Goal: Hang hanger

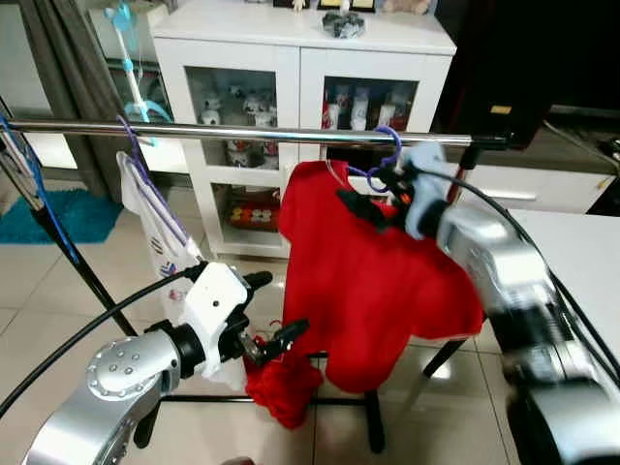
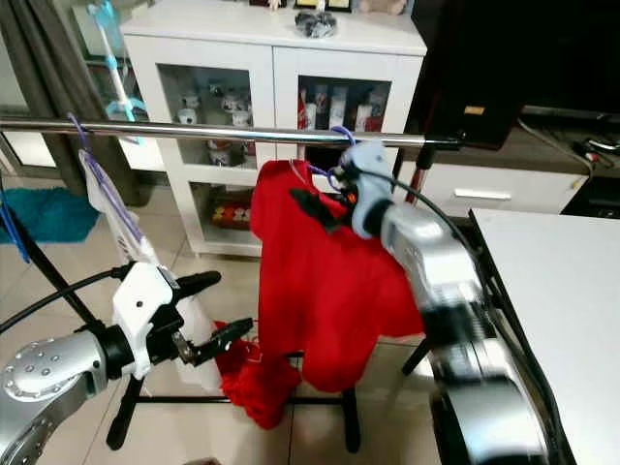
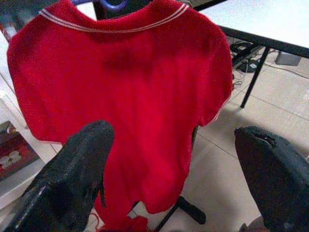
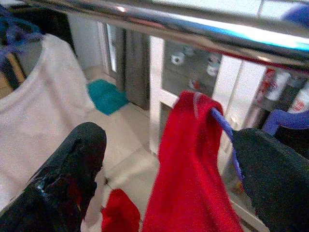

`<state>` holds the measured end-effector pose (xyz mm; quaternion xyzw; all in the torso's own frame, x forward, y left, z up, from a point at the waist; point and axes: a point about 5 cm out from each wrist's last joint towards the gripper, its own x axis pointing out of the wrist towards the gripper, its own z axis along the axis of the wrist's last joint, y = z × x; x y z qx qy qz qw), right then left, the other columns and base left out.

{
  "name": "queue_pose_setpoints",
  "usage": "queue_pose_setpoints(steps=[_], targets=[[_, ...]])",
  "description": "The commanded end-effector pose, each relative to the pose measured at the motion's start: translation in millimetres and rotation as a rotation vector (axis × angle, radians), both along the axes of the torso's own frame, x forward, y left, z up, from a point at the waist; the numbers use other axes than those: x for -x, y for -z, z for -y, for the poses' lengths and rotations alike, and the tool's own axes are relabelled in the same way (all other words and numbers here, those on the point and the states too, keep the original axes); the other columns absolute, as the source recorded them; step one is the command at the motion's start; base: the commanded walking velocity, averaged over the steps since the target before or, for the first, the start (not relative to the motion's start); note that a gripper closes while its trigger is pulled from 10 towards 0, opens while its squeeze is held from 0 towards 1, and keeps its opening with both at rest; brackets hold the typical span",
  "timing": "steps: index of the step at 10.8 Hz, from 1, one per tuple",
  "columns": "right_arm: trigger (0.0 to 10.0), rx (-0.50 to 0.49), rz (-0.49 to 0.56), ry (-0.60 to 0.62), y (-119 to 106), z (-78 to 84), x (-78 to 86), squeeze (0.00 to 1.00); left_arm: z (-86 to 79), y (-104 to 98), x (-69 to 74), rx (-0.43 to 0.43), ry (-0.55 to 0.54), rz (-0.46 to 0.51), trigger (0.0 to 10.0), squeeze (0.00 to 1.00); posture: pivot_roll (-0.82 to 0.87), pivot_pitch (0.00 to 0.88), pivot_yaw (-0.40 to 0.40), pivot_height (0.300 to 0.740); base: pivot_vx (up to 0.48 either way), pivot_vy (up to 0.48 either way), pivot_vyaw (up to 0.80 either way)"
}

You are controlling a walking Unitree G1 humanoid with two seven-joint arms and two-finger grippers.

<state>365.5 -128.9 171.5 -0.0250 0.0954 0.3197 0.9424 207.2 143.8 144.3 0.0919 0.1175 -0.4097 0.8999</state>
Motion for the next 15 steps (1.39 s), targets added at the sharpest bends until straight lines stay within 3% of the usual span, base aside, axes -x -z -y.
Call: queue_pose_setpoints(steps=[1, 2, 3, 4, 6, 7, 8, 9, 10, 12, 14, 15], targets=[[10.0, 0.013, -0.004, 0.039, -1.5, 4.7, -6.5, 0.00, 3.2, -2.0, 1.9, -0.004, 0.024, -0.001, 10.0, 0.00, 0.03, 0.000, -0.016, 0.740, 0.000, 0.000, 0.00], [10.0, -0.010, -0.029, 0.036, -2.0, 7.7, -9.3, 0.00, 4.7, -1.5, 3.5, 0.000, 0.025, -0.004, 10.0, 0.00, 0.03, 0.000, -0.020, 0.740, 0.000, 0.000, 0.00], [3.4, -0.044, -0.055, 0.030, -1.6, 10.4, -9.9, 0.00, 6.0, 0.1, 4.5, 0.003, 0.027, -0.008, 10.0, 0.00, 0.03, 0.000, -0.019, 0.740, 0.000, 0.000, 0.00], [0.0, -0.056, -0.079, 0.020, -0.3, 12.4, -10.8, 0.00, 6.6, 1.4, 3.4, 0.005, 0.028, -0.014, 10.0, 0.00, 0.02, 0.000, -0.018, 0.740, 0.000, 0.000, 0.00], [0.0, -0.042, -0.090, 0.006, 1.0, 17.9, -11.4, 0.00, 7.2, 3.4, 3.8, 0.000, 0.035, -0.019, 10.0, 0.00, 0.02, 0.000, -0.014, 0.740, 0.000, 0.000, 0.00], [4.3, -0.036, -0.065, -0.031, -4.8, 21.7, -9.5, 0.00, 7.1, 4.1, 4.6, -0.005, 0.037, -0.017, 10.0, 0.00, 0.02, 0.000, -0.014, 0.740, 0.000, 0.000, 0.00], [10.0, -0.021, -0.020, -0.117, -12.5, 27.9, -2.0, 0.00, 6.9, 4.6, 5.5, -0.011, 0.036, -0.012, 10.0, 0.00, 0.02, 0.000, -0.016, 0.740, 0.000, 0.000, 0.00], [10.0, 0.006, -0.005, -0.172, -16.2, 37.1, 4.0, 0.09, 7.0, 5.1, 6.2, -0.013, 0.035, -0.011, 10.0, 0.00, 0.02, 0.000, -0.016, 0.740, 0.000, 0.000, 0.00], [10.0, 0.023, 0.017, -0.148, -23.7, 49.2, 2.4, 1.00, 7.3, 5.6, 6.4, -0.012, 0.037, -0.011, 10.0, 0.00, 0.02, 0.000, -0.014, 0.740, 0.000, 0.000, 0.00], [10.0, 0.042, 0.050, -0.071, -32.6, 55.5, -6.6, 1.00, 8.7, 5.5, 4.7, -0.009, 0.046, -0.009, 10.0, 0.00, 0.01, 0.000, -0.012, 0.740, 0.000, 0.000, 0.00], [10.0, 0.106, 0.007, -0.036, -22.0, 49.5, -14.6, 1.00, 10.4, 4.9, 3.0, -0.005, 0.053, -0.004, 10.0, 0.00, 0.02, 0.000, -0.012, 0.740, 0.000, 0.000, 0.00], [10.0, 0.120, -0.024, 0.006, -16.2, 46.3, -22.7, 0.00, 10.5, 4.5, 1.9, -0.005, 0.054, -0.002, 10.0, 0.00, 0.02, 0.000, -0.013, 0.740, 0.000, 0.000, 0.00]])
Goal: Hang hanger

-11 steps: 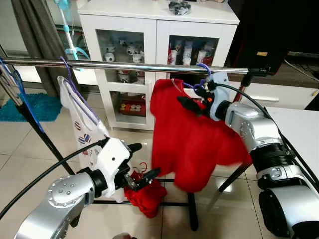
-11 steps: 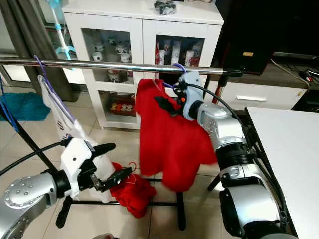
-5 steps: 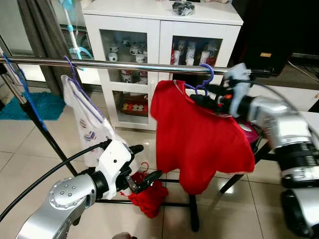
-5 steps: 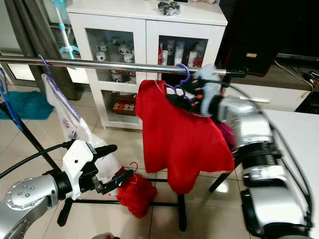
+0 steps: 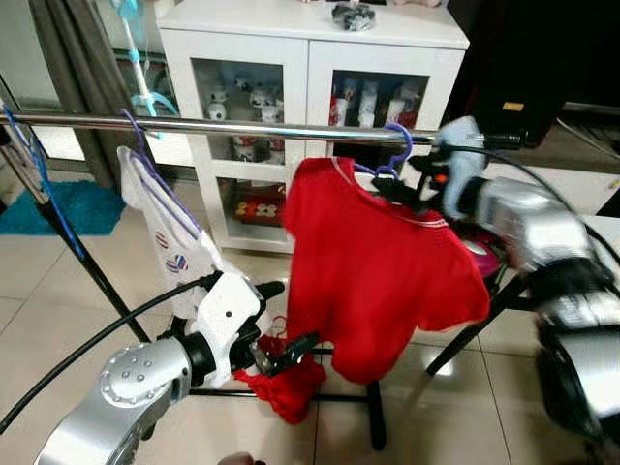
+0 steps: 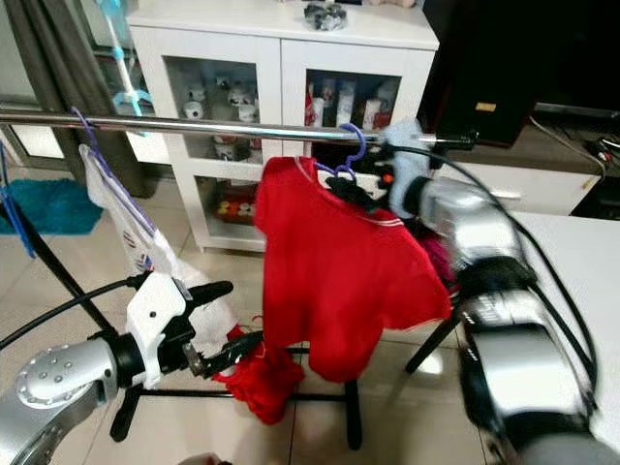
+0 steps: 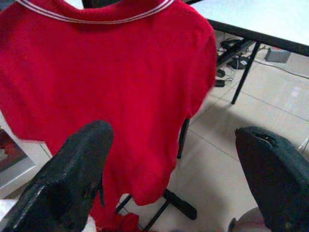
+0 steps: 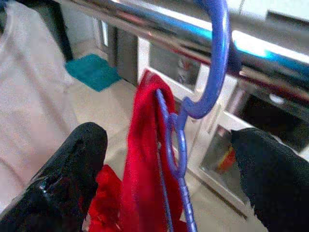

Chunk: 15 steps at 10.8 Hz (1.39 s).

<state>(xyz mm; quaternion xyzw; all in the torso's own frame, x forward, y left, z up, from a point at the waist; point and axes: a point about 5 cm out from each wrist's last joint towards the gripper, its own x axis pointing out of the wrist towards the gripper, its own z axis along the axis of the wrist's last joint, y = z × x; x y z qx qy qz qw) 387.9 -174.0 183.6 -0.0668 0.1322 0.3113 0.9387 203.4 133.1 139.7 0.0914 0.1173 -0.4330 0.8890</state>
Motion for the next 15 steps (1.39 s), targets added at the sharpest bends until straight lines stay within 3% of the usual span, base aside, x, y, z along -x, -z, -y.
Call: queue_pose_setpoints(steps=[1, 3, 4, 5, 9, 15], targets=[[10.0, 0.032, 0.005, 0.036, -0.8, 2.0, -4.4, 0.00, -0.5, 0.1, -2.4, -0.009, -0.001, 0.006, 10.0, 0.00, 0.03, 0.000, -0.018, 0.740, 0.000, 0.000, 0.00], [10.0, 0.045, -0.018, 0.074, 3.1, 4.7, -7.9, 0.00, -0.3, 0.3, -1.4, -0.003, -0.011, 0.005, 10.0, 0.00, 0.03, 0.000, -0.029, 0.740, 0.000, 0.000, 0.00], [4.6, 0.024, -0.035, 0.070, 4.4, 5.0, -9.2, 0.00, -0.8, 1.2, -0.5, -0.001, -0.019, 0.003, 10.0, 0.00, 0.04, 0.000, -0.033, 0.740, 0.000, 0.000, 0.00], [0.0, 0.014, -0.041, 0.068, 4.7, 5.2, -9.2, 0.00, -0.6, 1.3, -0.3, -0.001, -0.019, 0.002, 10.0, 0.00, 0.04, 0.000, -0.033, 0.740, 0.000, 0.000, 0.00], [0.0, -0.046, -0.052, 0.123, 4.2, 11.0, -11.4, 0.00, -0.1, 2.5, -0.7, 0.000, -0.019, 0.001, 10.0, 0.00, 0.03, 0.000, -0.024, 0.740, 0.000, 0.000, 0.00], [0.0, -0.089, -0.052, 0.119, 7.4, -0.8, -12.7, 0.00, -1.9, 2.2, -2.6, -0.004, -0.022, 0.004, 10.0, 0.00, 0.04, 0.000, -0.026, 0.740, 0.000, 0.000, 0.00]])
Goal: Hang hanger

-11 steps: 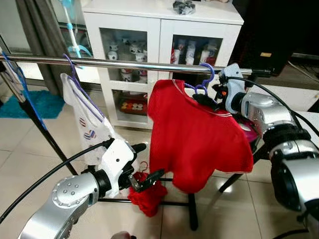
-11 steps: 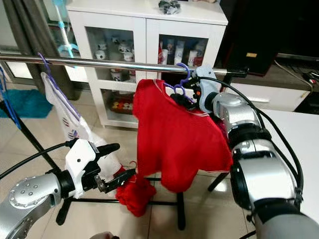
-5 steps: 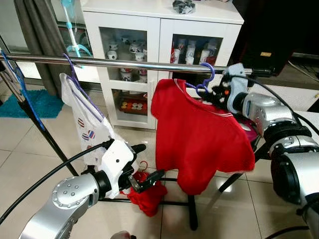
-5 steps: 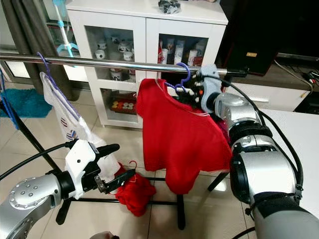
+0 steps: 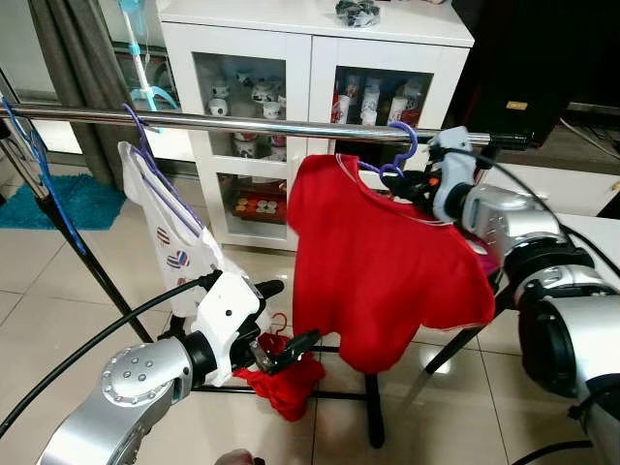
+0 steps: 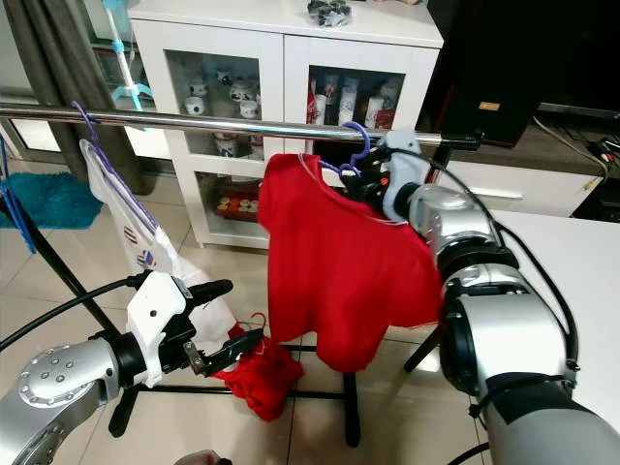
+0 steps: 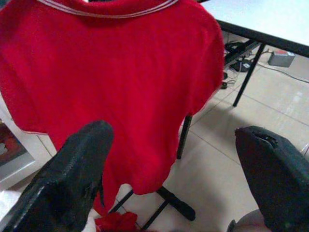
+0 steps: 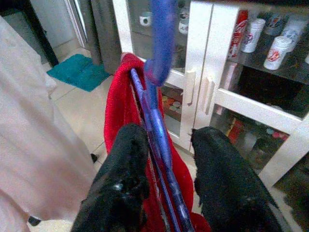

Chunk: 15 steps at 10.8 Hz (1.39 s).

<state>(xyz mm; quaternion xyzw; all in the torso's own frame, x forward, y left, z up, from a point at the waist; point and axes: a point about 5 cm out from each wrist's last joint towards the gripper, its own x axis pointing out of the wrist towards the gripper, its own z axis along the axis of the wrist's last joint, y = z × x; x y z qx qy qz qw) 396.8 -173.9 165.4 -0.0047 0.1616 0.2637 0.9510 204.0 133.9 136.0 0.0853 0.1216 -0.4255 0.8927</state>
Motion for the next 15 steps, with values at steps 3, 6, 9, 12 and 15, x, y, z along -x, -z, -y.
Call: queue_pose_setpoints(steps=[3, 6, 9, 12, 15], targets=[[0.0, -0.003, 0.033, -0.001, -9.5, -5.4, -4.1, 0.00, -0.8, -2.2, -2.8, -0.010, 0.002, 0.018, 10.0, 0.00, 0.04, 0.000, -0.023, 0.740, 0.000, 0.000, 0.00], [0.0, -0.017, 0.036, -0.003, -10.6, -5.6, -4.3, 0.00, -0.7, -2.3, -3.5, -0.011, 0.005, 0.019, 10.0, 0.00, 0.04, 0.000, -0.021, 0.740, 0.000, 0.000, 0.00], [0.0, -0.033, 0.036, 0.002, -10.0, -5.4, -4.1, 0.00, -0.4, -2.4, -3.9, -0.012, 0.005, 0.020, 10.0, 0.00, 0.04, 0.000, -0.018, 0.740, 0.000, 0.000, 0.00], [0.0, -0.073, 0.164, 0.046, -34.5, 5.7, -8.3, 0.00, -7.4, -8.2, -17.0, 0.021, -0.202, 0.090, 10.0, 0.00, 0.04, 0.000, -0.028, 0.740, 0.000, 0.000, 0.00], [0.0, -0.122, 0.245, 0.038, -43.0, 14.4, 8.0, 0.00, -16.5, -4.2, -22.2, 0.028, -0.409, 0.104, 10.0, 0.00, 0.02, 0.000, -0.014, 0.740, 0.000, 0.000, 0.00]])
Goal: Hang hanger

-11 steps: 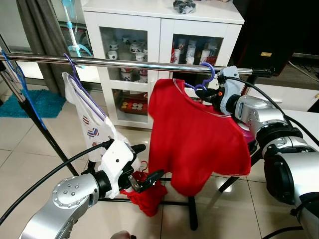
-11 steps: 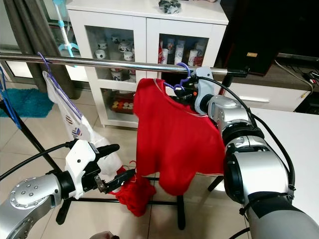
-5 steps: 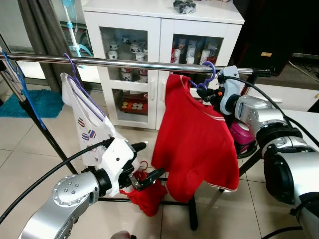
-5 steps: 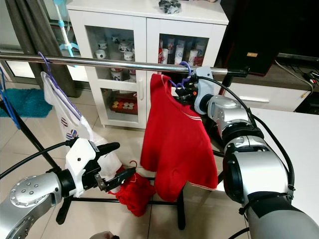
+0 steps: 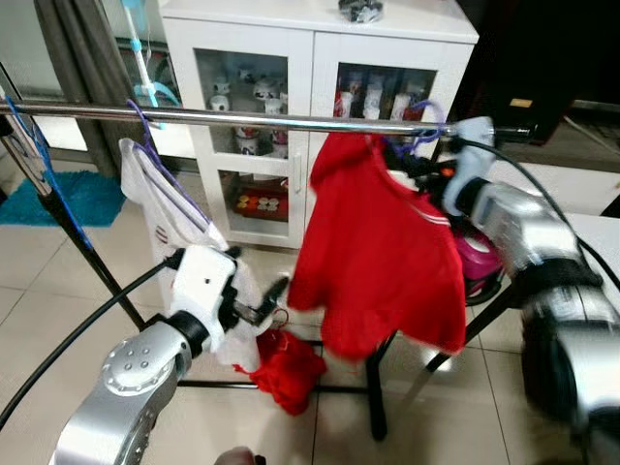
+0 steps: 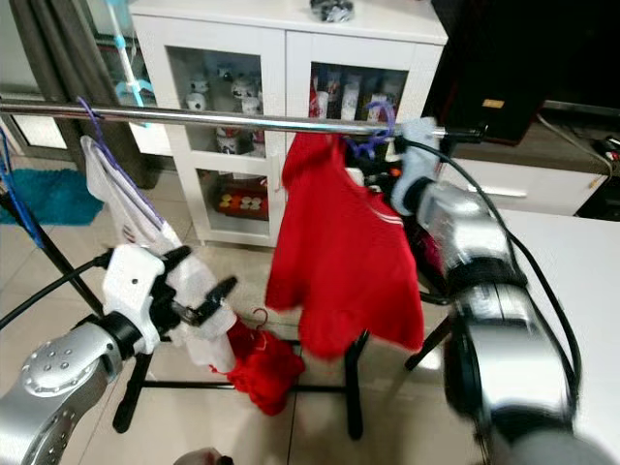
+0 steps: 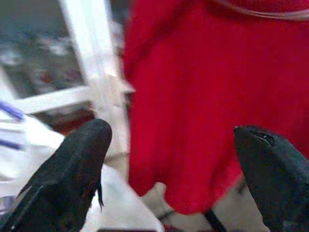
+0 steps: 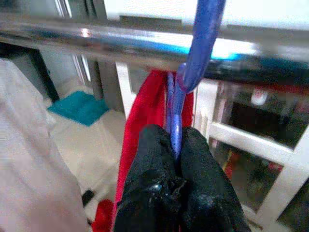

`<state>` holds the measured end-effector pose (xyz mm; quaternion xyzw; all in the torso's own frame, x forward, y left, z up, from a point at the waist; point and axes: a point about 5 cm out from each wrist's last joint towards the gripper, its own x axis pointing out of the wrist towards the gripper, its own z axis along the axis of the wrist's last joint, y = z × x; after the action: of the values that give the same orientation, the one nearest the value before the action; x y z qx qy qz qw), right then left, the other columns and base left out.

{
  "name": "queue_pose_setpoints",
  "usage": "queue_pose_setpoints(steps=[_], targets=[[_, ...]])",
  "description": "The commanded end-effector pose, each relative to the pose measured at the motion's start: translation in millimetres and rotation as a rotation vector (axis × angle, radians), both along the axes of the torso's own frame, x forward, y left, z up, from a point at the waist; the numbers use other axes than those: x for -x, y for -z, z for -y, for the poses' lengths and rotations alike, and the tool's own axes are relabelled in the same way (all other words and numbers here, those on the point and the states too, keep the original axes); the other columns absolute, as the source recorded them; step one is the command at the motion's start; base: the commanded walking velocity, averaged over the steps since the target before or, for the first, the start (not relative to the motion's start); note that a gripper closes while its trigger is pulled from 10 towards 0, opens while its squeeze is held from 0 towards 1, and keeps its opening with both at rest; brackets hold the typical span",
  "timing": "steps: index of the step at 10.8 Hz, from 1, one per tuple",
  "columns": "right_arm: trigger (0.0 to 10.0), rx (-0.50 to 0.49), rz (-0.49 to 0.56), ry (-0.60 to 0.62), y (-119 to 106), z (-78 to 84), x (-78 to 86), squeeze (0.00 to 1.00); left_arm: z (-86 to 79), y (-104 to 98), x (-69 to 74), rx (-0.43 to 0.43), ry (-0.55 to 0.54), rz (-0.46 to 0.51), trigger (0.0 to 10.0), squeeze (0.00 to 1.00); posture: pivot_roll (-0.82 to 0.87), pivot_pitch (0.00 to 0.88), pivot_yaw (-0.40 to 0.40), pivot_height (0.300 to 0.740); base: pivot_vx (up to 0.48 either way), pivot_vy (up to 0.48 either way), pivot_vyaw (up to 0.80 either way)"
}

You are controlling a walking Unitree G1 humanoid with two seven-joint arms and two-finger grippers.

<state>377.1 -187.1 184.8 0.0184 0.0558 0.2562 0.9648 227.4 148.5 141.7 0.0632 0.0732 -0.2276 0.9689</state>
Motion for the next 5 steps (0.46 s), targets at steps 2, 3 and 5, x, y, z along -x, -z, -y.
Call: queue_pose_setpoints(steps=[2, 3, 5], targets=[[0.0, 0.004, 0.075, -0.034, -6.3, -10.3, 28.5, 0.00, 1.1, -0.4, -1.3, -0.029, -0.033, 0.055, 10.0, 0.00, 0.00, 0.000, -0.005, 0.740, 0.000, 0.000, 0.00], [0.0, -0.003, 0.080, -0.051, -1.6, -16.6, 51.0, 0.00, 3.3, 2.0, 2.3, -0.036, -0.030, 0.053, 10.0, 0.00, -0.01, 0.000, -0.004, 0.740, 0.000, 0.000, 0.00], [0.0, -0.011, 0.040, -0.026, 13.3, -25.3, 93.7, 0.00, 6.0, 8.0, 10.8, -0.025, -0.054, 0.053, 10.0, 0.00, -0.02, 0.000, -0.006, 0.740, 0.000, 0.000, 0.00]])
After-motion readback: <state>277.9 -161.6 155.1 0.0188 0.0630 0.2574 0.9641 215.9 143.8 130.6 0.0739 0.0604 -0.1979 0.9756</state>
